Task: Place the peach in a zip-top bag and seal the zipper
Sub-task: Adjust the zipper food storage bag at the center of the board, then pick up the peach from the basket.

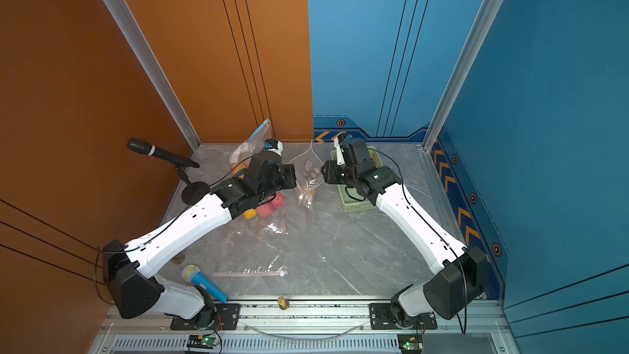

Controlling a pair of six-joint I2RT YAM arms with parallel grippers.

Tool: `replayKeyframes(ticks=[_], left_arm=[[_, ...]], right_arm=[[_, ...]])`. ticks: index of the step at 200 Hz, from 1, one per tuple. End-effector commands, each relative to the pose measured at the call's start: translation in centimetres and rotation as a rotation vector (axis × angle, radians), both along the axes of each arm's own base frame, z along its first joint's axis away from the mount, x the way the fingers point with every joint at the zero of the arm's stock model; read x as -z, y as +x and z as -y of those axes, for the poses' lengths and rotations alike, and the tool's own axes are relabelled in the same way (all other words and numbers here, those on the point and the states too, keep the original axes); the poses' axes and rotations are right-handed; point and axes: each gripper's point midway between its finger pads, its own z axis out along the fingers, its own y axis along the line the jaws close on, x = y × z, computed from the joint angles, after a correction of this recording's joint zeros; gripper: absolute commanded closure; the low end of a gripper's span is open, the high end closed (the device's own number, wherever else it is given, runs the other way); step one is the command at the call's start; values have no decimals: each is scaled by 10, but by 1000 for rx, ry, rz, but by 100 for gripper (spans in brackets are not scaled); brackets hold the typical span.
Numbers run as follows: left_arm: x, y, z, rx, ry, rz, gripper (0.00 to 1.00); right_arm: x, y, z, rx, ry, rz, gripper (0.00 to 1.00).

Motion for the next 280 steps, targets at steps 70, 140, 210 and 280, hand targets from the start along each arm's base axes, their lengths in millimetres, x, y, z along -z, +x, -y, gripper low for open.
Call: replayKeyframes(ticks=[70,140,210,280], left_arm=[[18,20,22,45,-62,-68,100],[33,24,29,52,-59,-98,100],[42,23,28,55,-46,-109,100],[45,23,31,66,-56,-117,100]], right_arm=[[1,74,83,223,51,-5,35],[115,166,118,450,-37,-173,28],[185,197,93,524,20,-277,20],[207,221,72,535,49,-311,18]])
